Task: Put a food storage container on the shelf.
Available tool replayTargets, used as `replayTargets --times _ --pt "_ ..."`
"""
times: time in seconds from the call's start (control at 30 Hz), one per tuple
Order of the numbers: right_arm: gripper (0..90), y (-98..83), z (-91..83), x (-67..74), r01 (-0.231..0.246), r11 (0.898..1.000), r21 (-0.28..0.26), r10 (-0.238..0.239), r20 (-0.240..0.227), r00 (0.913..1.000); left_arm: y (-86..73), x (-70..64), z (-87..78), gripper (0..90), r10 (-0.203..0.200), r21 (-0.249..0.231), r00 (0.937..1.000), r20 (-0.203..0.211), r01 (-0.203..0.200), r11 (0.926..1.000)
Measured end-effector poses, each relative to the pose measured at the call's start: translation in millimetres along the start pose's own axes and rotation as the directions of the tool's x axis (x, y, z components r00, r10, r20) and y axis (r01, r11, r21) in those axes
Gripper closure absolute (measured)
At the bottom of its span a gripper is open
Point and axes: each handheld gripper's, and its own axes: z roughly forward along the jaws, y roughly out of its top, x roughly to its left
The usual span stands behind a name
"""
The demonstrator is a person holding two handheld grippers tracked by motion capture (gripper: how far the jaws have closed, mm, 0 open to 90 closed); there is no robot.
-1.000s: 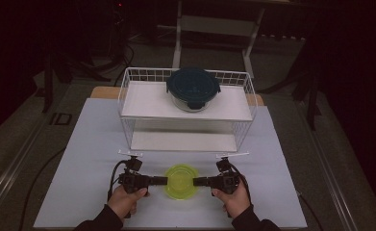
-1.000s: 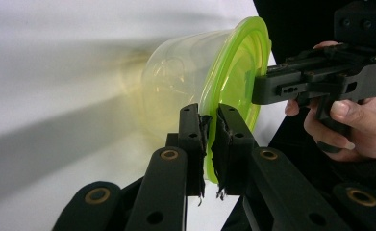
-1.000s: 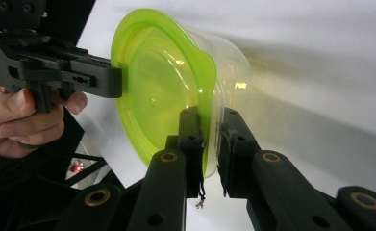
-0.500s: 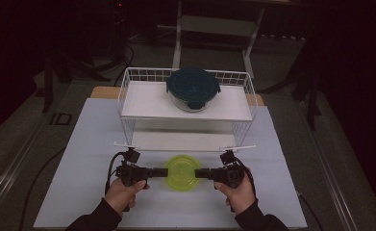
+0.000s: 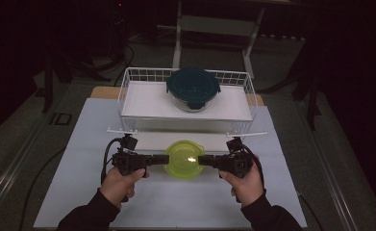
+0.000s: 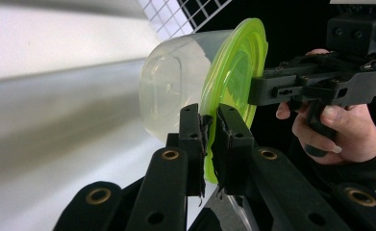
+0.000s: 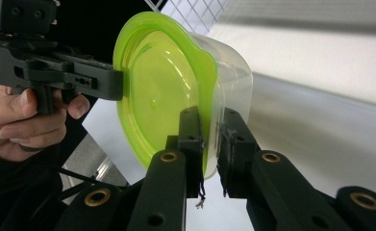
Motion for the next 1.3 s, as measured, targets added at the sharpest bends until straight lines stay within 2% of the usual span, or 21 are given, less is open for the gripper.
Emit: replayTargets --times 0.13,0.17,0.43,0.53,0.57,0.6,0.8,1.07,1.3 --pt "81.2 7.7 -5.1 5.3 0.01 1.0 -0.017 -0.01 0.007 0.9999 5.1 -4.6 -2.6 81.8 0.004 -0.009 1.0 -0.004 -0.004 1.0" --pt "81.2 13.7 -8.5 8.1 0.018 0.999 -0.031 -0.017 0.006 0.9998 13.2 -10.4 -6.8 81.8 0.015 -0.024 0.9999 -0.006 -0.015 0.9996" --pt "81.2 41.6 -25.4 22.9 0.054 0.995 -0.086 -0.053 0.016 0.9985 42.5 -31.5 -22.1 82.0 0.064 -0.071 0.9979 -0.01 -0.065 0.9954" --pt "81.2 48.8 -29.4 26.1 0.06 0.993 -0.097 -0.059 0.018 0.9981 45.7 -33.6 -23.3 82.0 0.069 -0.074 0.9976 -0.011 -0.07 0.9948" --pt "81.2 48.8 -29.4 26.1 0.06 0.993 -0.097 -0.059 0.018 0.9981 57.6 -41.0 -27.0 82.0 0.078 -0.087 0.9968 -0.019 -0.079 0.993" --pt "81.2 60.3 -34.8 29.5 0.067 0.991 -0.112 -0.064 0.022 0.9977 61.9 -43.2 -28.2 82.1 0.084 -0.091 0.9962 -0.021 -0.086 0.9921" --pt "81.2 83.5 -44.9 36.0 0.082 0.987 -0.141 -0.077 0.039 0.9963 85.7 -55.6 -34.8 82.1 0.111 -0.109 0.9932 -0.035 -0.114 0.9875" --pt "81.1 107.8 -53.4 44.5 0.101 0.98 -0.173 -0.093 0.055 0.9942 113.3 -64.4 -43.0 82.1 0.136 -0.11 0.9897 -0.042 -0.14 0.9839" --pt "81.1 128.5 -58.6 45.2 0.105 0.975 -0.196 -0.093 0.07 0.9932 135.6 -66.8 -43.4 82.1 0.146 -0.127 0.9883 -0.044 -0.151 0.9804"
